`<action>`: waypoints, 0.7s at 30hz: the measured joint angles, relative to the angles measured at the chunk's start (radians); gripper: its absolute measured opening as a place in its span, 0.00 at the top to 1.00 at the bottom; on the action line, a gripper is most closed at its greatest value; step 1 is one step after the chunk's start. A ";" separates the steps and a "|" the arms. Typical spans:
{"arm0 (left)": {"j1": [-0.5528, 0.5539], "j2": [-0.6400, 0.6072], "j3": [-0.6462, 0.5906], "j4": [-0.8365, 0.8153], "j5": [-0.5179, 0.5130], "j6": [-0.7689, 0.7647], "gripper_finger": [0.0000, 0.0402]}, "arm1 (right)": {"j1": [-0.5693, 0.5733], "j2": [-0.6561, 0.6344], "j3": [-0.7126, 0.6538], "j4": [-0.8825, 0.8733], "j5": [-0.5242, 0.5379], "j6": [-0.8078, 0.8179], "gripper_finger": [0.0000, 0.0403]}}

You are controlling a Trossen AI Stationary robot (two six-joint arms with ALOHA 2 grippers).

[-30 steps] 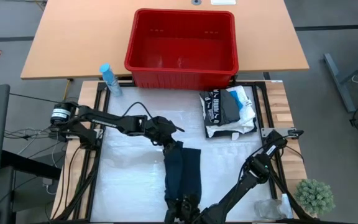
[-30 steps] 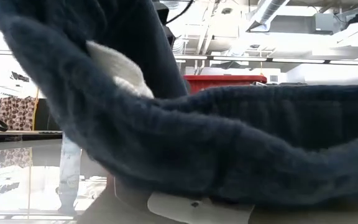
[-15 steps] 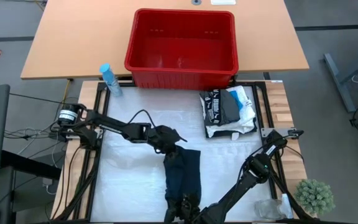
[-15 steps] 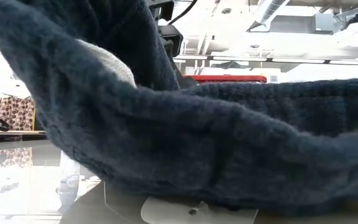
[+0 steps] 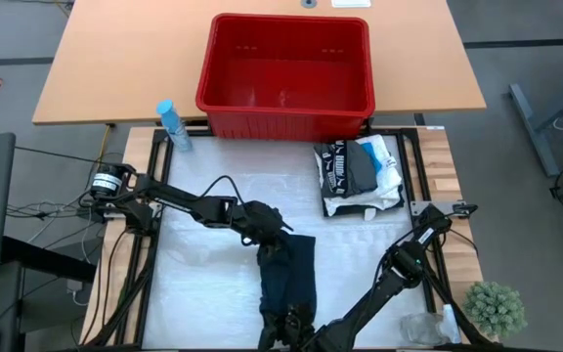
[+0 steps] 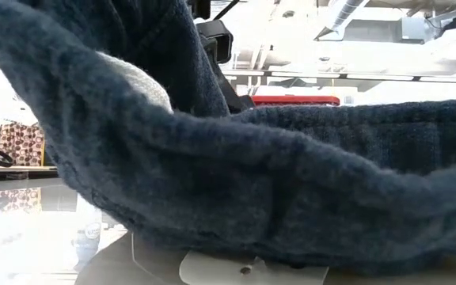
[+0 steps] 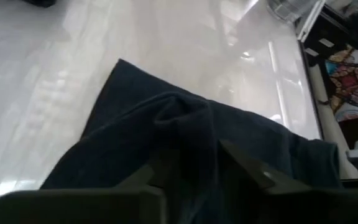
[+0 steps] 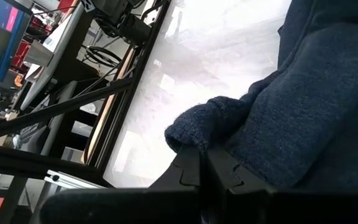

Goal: Fold laundry
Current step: Fold the black shorts

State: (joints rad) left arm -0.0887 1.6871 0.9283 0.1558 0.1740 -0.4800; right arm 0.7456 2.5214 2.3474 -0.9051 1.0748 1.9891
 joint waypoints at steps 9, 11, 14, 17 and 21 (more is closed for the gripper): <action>0.020 0.000 0.000 0.035 0.198 0.008 0.48 | 0.000 0.000 0.000 0.000 0.000 -0.005 0.95; 0.033 0.000 0.000 0.035 0.233 0.005 0.44 | 0.001 0.000 0.000 0.000 0.000 -0.006 0.95; 0.052 0.000 0.000 0.018 0.263 0.007 0.40 | 0.001 0.000 0.000 0.000 -0.003 -0.007 0.95; 0.074 0.000 0.001 0.023 0.346 0.021 0.40 | 0.003 0.000 0.000 0.000 -0.003 -0.007 0.95; 0.112 0.000 0.029 0.012 0.517 0.033 0.41 | 0.008 0.000 0.000 0.001 -0.004 -0.007 0.95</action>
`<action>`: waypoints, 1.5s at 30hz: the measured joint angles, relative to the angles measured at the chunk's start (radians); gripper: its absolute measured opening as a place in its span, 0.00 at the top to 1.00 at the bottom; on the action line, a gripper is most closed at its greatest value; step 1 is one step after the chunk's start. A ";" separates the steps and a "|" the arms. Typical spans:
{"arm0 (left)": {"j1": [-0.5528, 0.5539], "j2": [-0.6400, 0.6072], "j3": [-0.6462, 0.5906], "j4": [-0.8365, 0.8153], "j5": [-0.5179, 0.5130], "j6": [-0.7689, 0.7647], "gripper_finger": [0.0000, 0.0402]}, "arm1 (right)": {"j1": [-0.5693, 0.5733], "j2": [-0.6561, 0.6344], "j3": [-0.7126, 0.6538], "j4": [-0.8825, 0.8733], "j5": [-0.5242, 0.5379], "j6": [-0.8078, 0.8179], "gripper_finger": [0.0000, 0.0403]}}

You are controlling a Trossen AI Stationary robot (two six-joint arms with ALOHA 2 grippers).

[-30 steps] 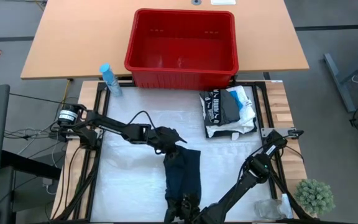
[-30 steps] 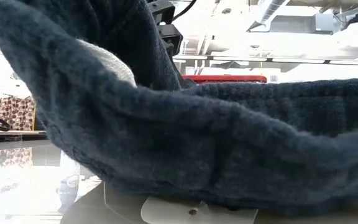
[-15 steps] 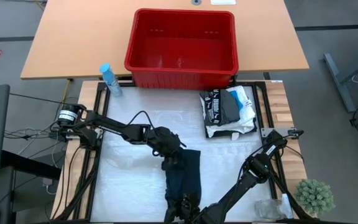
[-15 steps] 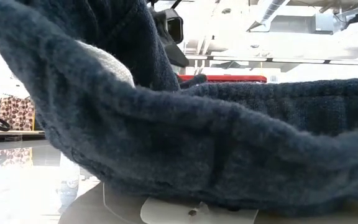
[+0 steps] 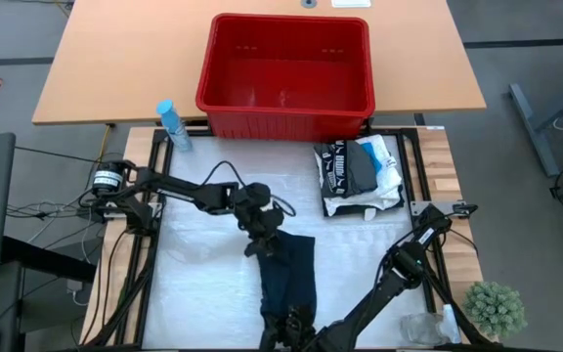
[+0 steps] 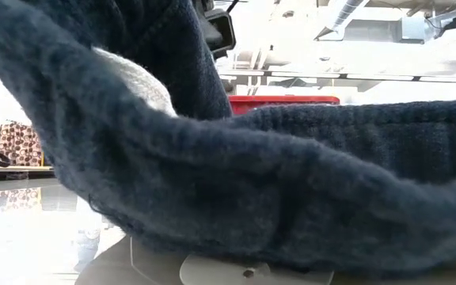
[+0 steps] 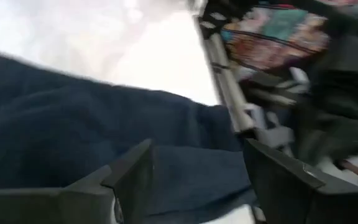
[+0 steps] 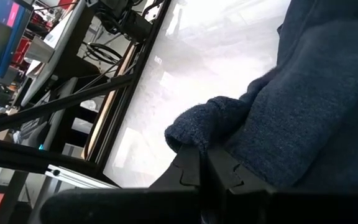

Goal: Fold laundry
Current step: Fold the black shorts

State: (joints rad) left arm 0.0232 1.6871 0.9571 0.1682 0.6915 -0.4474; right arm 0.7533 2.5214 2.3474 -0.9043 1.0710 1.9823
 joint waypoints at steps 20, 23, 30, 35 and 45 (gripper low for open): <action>-0.031 0.000 0.085 -0.542 -0.276 0.465 0.98 | 0.009 0.000 0.000 -0.003 0.001 0.000 0.95; -0.044 0.000 0.085 -0.493 -0.293 0.464 0.98 | 0.009 0.000 0.000 -0.004 0.001 0.000 0.95; -0.097 0.000 0.085 -0.454 -0.401 0.542 1.00 | 0.009 0.000 0.000 -0.002 0.005 0.001 0.95; -0.101 -0.001 0.053 -0.431 -0.431 0.563 1.00 | 0.008 0.000 0.000 -0.002 0.004 0.006 0.95; -0.124 0.000 -0.081 -0.276 -0.441 0.487 1.00 | 0.008 0.000 0.000 0.000 0.005 0.006 0.95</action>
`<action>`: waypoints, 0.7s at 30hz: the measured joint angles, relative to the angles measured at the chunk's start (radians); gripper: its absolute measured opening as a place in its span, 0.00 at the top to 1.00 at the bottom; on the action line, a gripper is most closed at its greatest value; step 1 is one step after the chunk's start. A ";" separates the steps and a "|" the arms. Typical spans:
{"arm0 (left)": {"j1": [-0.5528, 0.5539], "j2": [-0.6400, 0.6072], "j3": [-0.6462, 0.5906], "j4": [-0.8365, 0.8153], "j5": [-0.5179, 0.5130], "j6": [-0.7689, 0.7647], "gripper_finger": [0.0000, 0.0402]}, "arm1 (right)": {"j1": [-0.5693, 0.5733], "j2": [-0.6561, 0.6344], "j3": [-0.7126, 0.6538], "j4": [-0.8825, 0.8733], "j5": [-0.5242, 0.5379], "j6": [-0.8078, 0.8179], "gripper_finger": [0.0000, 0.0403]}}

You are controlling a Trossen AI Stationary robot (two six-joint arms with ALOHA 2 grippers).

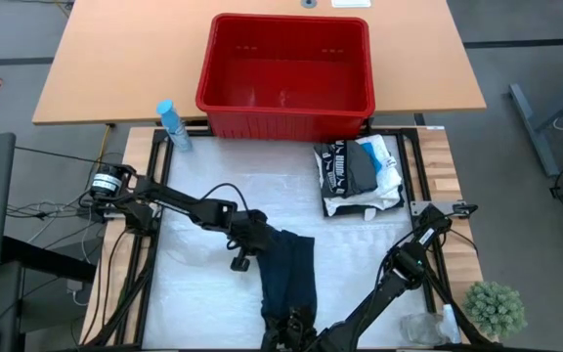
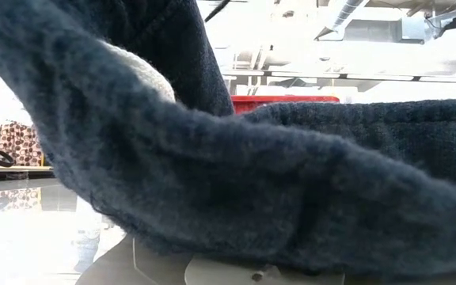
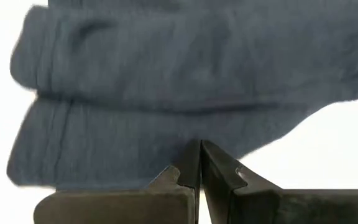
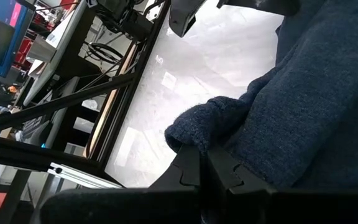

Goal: Fold laundry
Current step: Fold the black shorts

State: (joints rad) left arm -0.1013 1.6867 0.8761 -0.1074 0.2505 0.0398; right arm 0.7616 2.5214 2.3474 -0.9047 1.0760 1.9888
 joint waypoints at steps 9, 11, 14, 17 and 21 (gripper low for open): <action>-0.012 0.000 0.001 0.020 -0.035 -0.015 1.00 | 0.000 0.000 0.000 0.000 0.000 0.001 0.94; -0.013 0.000 0.001 0.043 -0.038 -0.016 1.00 | 0.000 0.000 0.000 0.000 0.000 0.001 0.95; -0.017 0.000 0.001 0.068 -0.050 -0.012 1.00 | 0.000 0.000 0.000 0.002 0.000 0.001 0.95; -0.018 0.000 0.001 0.069 -0.068 0.001 1.00 | 0.000 0.000 0.000 0.000 0.000 0.001 0.95; -0.018 0.000 0.001 0.069 -0.075 0.009 1.00 | -0.001 0.000 0.000 0.000 0.000 0.001 0.95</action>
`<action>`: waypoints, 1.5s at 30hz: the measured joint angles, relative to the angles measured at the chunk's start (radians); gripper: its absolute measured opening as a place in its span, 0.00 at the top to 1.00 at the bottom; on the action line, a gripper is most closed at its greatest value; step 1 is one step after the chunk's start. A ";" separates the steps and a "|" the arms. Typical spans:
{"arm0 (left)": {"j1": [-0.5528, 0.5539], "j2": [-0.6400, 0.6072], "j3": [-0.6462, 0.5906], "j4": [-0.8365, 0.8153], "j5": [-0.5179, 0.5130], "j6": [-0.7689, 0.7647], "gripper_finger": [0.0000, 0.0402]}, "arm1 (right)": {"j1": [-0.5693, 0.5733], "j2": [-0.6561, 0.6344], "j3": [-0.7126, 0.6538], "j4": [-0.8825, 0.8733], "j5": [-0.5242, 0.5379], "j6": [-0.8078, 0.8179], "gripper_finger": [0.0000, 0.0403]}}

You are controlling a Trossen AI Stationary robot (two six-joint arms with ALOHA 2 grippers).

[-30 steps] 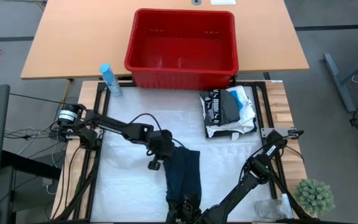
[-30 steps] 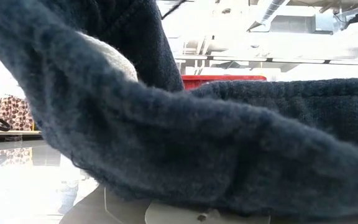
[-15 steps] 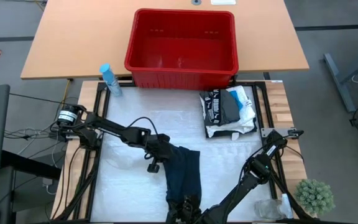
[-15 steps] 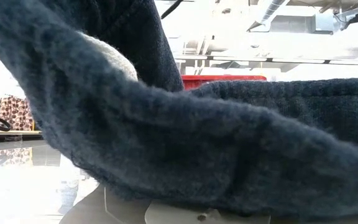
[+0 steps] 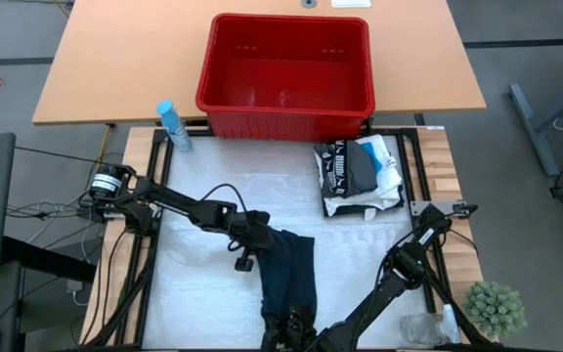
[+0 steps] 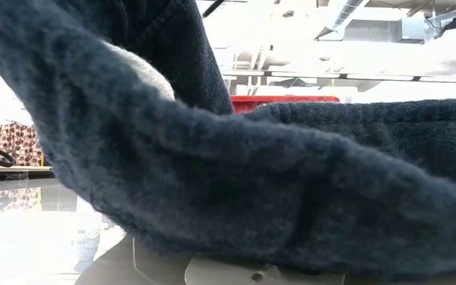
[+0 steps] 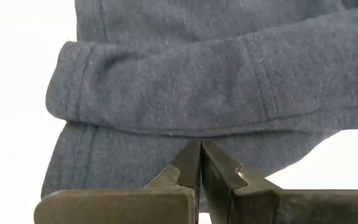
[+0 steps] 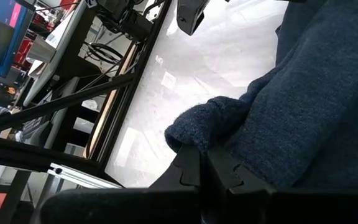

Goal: Fold laundry
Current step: Fold the black shorts

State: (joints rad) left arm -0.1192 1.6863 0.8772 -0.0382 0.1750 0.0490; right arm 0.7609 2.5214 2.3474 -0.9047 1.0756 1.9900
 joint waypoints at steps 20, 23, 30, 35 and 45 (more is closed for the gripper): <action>0.005 0.111 0.002 0.024 -0.046 -0.008 1.00 | 0.041 -0.005 0.000 0.029 0.111 0.054 0.95; 0.005 0.111 0.002 0.023 -0.049 -0.009 1.00 | 0.058 -0.003 0.000 0.003 0.079 0.112 0.95; 0.005 0.111 0.002 0.016 -0.058 -0.019 1.00 | 0.052 0.001 -0.010 -0.130 -0.094 0.238 0.95; 0.005 0.112 0.002 0.001 -0.077 -0.019 1.00 | 0.050 0.002 -0.011 -0.206 -0.191 0.331 0.93; 0.005 0.112 0.002 0.000 -0.084 -0.019 1.00 | 0.054 0.002 -0.011 -0.222 -0.377 0.294 0.90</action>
State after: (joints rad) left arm -0.1146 1.7981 0.8787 -0.0380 0.0910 0.0299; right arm 0.8146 2.5237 2.3363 -1.1270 0.6981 2.2837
